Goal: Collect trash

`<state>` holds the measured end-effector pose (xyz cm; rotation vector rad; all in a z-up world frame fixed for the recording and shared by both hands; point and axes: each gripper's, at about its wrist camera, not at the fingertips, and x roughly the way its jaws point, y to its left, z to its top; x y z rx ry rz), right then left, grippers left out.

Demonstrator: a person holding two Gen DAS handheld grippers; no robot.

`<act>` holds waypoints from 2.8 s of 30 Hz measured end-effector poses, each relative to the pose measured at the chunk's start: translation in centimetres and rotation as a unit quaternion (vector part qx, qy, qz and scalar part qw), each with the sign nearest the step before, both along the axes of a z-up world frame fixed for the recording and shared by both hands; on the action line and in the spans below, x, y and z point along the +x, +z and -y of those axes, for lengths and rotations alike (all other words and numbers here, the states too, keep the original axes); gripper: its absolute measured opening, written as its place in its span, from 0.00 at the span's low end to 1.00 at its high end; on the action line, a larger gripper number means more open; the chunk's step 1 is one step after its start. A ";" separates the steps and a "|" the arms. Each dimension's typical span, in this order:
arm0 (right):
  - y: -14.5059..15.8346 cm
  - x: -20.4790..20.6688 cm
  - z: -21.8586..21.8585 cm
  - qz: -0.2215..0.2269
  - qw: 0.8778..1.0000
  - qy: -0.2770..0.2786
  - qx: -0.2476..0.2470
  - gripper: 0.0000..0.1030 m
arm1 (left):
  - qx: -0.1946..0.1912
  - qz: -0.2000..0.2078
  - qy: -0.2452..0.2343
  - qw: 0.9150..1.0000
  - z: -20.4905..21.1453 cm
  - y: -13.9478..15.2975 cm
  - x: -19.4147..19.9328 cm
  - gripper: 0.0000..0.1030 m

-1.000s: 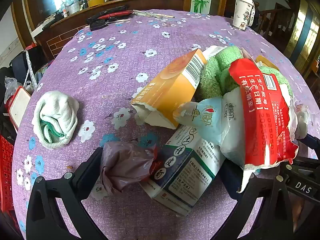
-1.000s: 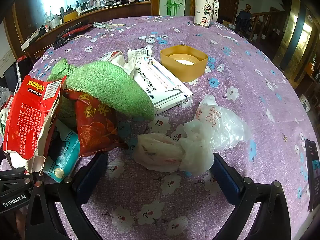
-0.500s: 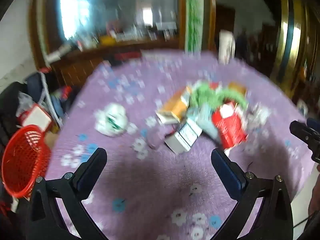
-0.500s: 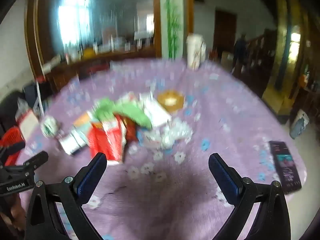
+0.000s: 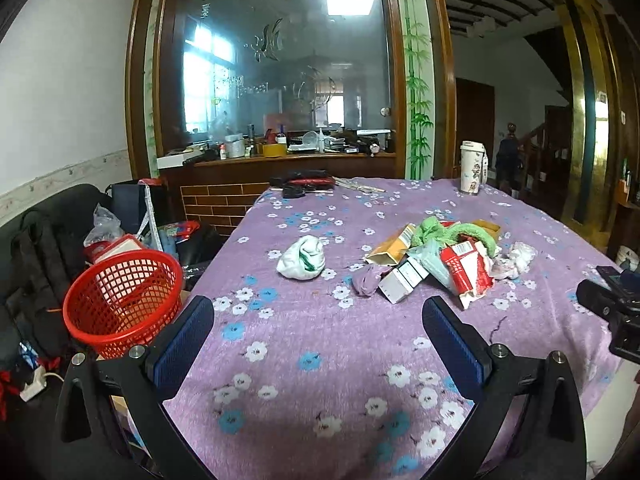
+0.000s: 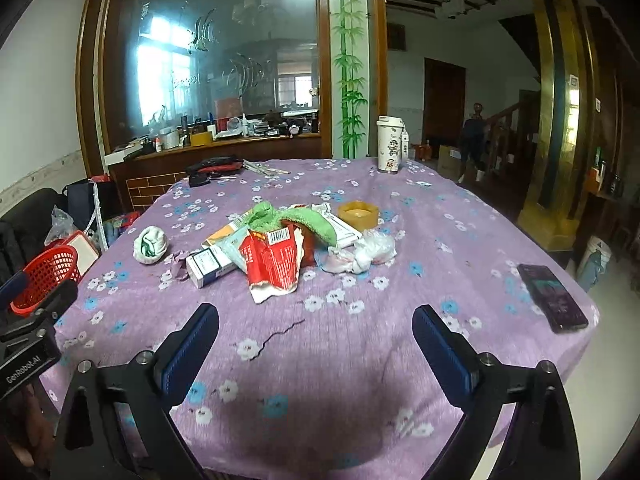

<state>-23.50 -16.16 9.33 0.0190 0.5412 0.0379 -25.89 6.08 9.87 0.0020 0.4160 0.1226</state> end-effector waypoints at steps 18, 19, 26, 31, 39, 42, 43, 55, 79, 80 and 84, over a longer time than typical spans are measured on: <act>-0.9 1.5 0.5 -0.013 1.000 -0.008 -0.003 0.96 | 0.018 -0.035 -0.007 0.999 1.1 -2.1 2.1 1.00; -0.9 1.4 0.5 -0.012 1.000 -0.009 -0.004 0.96 | 0.018 -0.034 -0.007 0.999 1.1 -2.0 2.0 1.00; -0.7 0.9 0.1 -0.010 1.000 -0.007 -0.008 0.96 | 0.014 -0.027 -0.007 1.000 0.9 -1.9 1.4 1.00; -0.8 1.0 -0.1 -0.010 1.000 -0.005 -0.011 0.96 | 0.016 -0.026 -0.007 1.000 1.0 -2.0 1.3 1.00; -0.9 1.1 -0.1 -0.016 1.000 -0.004 -0.008 0.96 | 0.016 -0.034 -0.010 0.999 1.0 -2.0 1.4 1.00; -0.9 1.1 -0.1 -0.015 1.000 -0.004 -0.008 0.96 | 0.017 -0.033 -0.011 0.999 1.1 -1.9 1.4 1.00; -0.9 1.1 -0.1 -0.016 1.000 -0.003 -0.008 0.96 | 0.018 -0.032 -0.011 0.999 1.1 -1.8 1.4 1.00; -1.1 1.2 -0.1 -0.021 1.000 -0.002 -0.006 0.96 | 0.017 -0.036 -0.013 0.999 1.3 -1.9 1.4 1.00; -0.9 7.7 5.3 -0.110 0.985 0.033 0.127 0.81 | -0.034 -0.151 -0.028 0.987 -6.8 -0.3 13.6 1.00; -1.0 8.2 5.6 -0.117 0.984 0.033 0.133 0.76 | -0.029 -0.158 -0.030 0.986 -6.9 -0.5 14.9 1.00; -1.3 9.9 6.3 -0.137 0.978 0.033 0.152 0.75 | -0.016 -0.199 -0.028 0.980 -7.1 -2.5 19.5 0.96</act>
